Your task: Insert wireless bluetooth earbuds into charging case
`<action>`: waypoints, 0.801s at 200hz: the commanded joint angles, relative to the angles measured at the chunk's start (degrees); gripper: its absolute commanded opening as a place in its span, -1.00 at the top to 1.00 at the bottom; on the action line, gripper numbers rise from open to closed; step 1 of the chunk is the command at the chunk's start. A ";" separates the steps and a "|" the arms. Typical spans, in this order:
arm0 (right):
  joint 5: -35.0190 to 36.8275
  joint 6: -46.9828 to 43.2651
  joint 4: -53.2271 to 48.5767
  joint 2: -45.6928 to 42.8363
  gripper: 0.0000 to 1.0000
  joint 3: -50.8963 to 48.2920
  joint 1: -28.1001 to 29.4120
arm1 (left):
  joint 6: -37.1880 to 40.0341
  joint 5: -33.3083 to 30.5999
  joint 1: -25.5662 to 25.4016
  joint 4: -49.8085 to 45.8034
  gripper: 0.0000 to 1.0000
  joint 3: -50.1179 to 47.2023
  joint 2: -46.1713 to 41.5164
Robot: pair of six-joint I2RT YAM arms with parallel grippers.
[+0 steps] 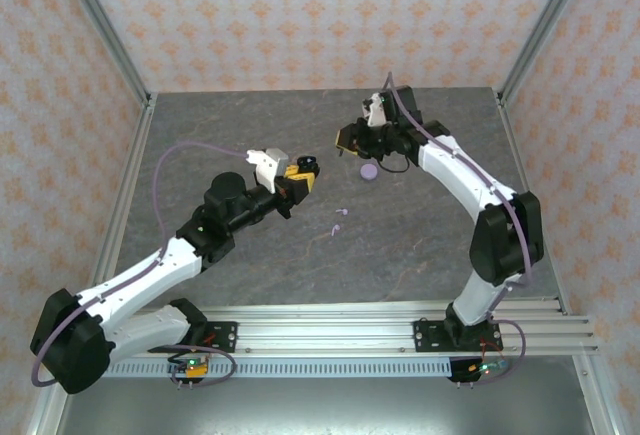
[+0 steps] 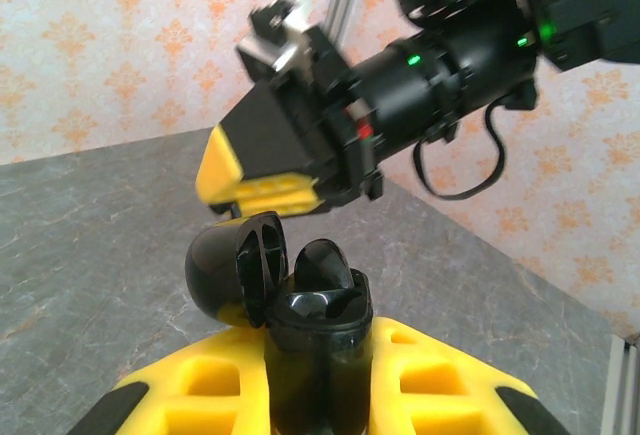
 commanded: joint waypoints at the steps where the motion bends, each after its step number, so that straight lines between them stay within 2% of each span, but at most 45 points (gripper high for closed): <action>1: -2.96 2.51 4.02 -3.45 0.57 -0.22 -0.02 | -0.90 -2.80 -0.48 3.90 0.95 -0.82 0.35; 64: -4.86 3.80 7.73 -8.78 0.56 -0.50 0.80 | -2.44 -2.79 -0.48 6.92 0.95 -1.05 3.59; 160: -1.06 -1.86 3.17 -10.47 0.55 4.12 8.01 | -3.87 -0.19 -0.57 9.36 0.95 0.65 5.65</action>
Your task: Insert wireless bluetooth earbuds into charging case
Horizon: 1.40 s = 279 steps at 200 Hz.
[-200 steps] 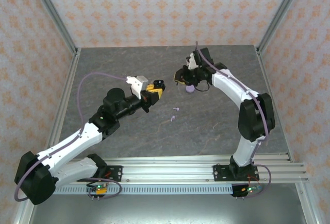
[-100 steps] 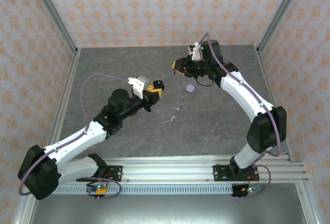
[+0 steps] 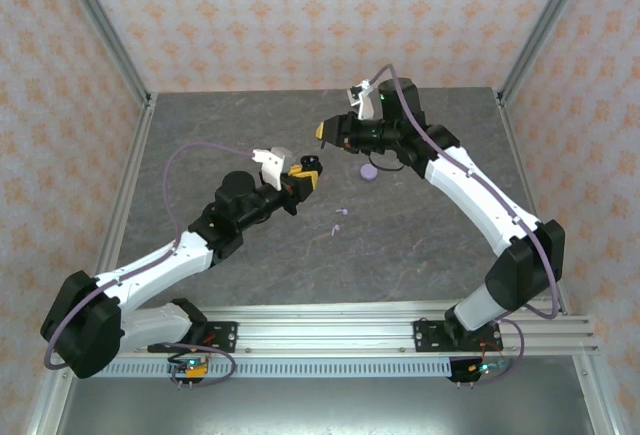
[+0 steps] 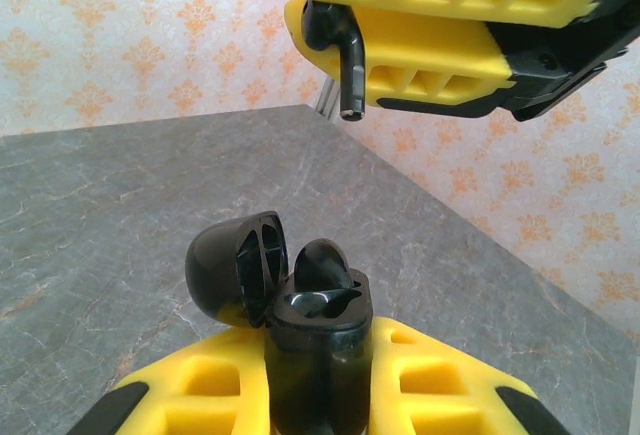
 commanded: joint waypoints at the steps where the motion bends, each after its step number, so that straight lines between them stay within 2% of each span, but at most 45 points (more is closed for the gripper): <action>1: 1.58 -2.45 -0.63 -1.70 0.55 2.63 1.04 | -1.02 1.56 -0.57 3.78 0.95 1.32 -0.06; 111: 3.69 -6.49 -4.51 -2.00 0.55 3.45 4.43 | -2.46 2.23 -0.57 4.69 0.95 2.11 0.03; 279: 4.51 -8.50 -6.53 -1.89 0.55 3.02 5.46 | -3.53 1.49 -0.57 3.14 0.94 3.29 -0.59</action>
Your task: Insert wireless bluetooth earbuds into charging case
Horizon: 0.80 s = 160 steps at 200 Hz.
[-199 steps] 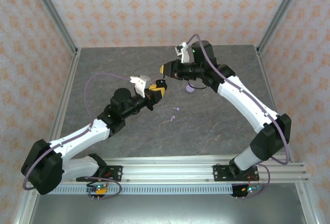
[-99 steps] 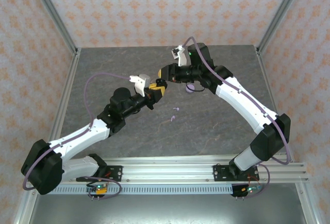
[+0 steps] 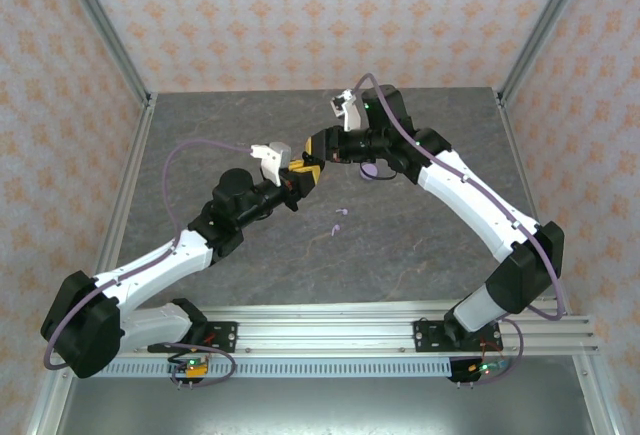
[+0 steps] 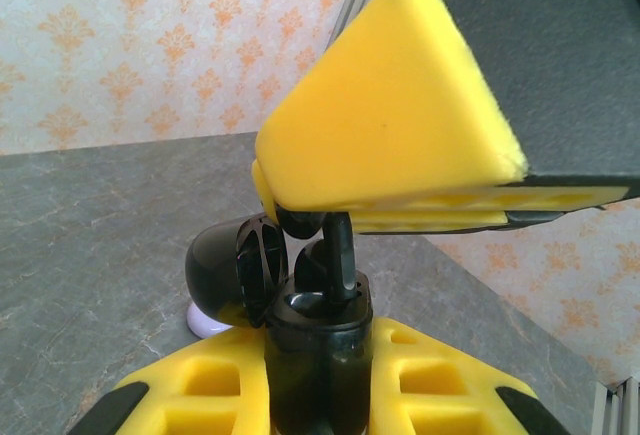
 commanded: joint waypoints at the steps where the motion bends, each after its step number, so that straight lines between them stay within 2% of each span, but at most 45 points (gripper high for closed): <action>1: 0.69 -1.32 -0.87 -1.50 0.55 1.61 0.37 | -0.71 0.11 -0.57 1.31 0.94 1.83 -0.61; 82: 1.36 -3.39 -3.33 -1.96 0.53 1.69 0.77 | -1.05 -0.39 -0.53 1.28 0.94 2.08 -1.13; 160: 2.19 -4.85 -5.44 -2.02 0.38 2.73 1.47 | -0.77 -0.13 -0.57 1.13 0.94 2.25 -1.21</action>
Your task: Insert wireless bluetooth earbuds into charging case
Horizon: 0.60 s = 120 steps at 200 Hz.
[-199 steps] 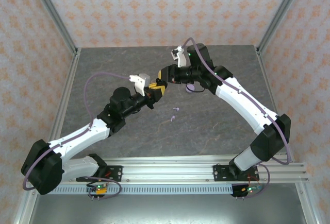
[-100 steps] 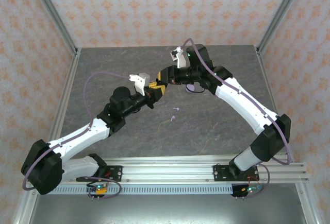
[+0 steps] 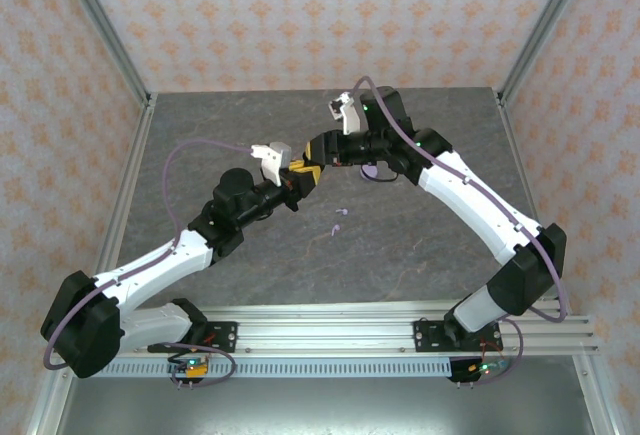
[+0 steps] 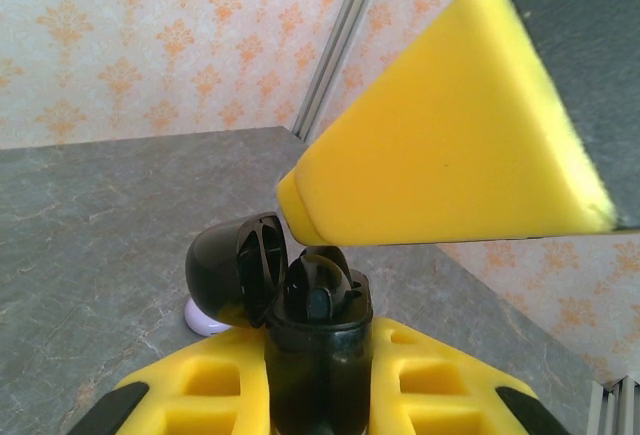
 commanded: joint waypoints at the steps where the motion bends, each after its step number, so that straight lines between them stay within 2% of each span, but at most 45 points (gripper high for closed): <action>1: 1.00 -1.44 -2.05 -1.46 0.38 1.89 0.48 | -0.33 -0.11 -0.57 1.67 0.94 2.12 -1.26; 23: 2.99 -1.31 -2.33 -1.83 0.33 2.08 0.46 | 0.05 -0.03 -0.57 1.18 0.94 1.95 -1.46; 61: 12.32 -1.93 -5.76 -2.70 0.30 3.95 0.33 | 3.08 1.10 -0.57 -2.72 0.95 2.15 -2.14; 101: 12.88 -1.45 -11.35 -0.75 0.32 7.99 -1.56 | 9.68 6.15 -0.65 -4.50 0.97 1.58 -3.02; 120: 10.81 -1.67 -14.85 1.13 0.38 10.48 -2.57 | 13.33 9.12 -0.82 -4.14 0.97 1.18 -3.74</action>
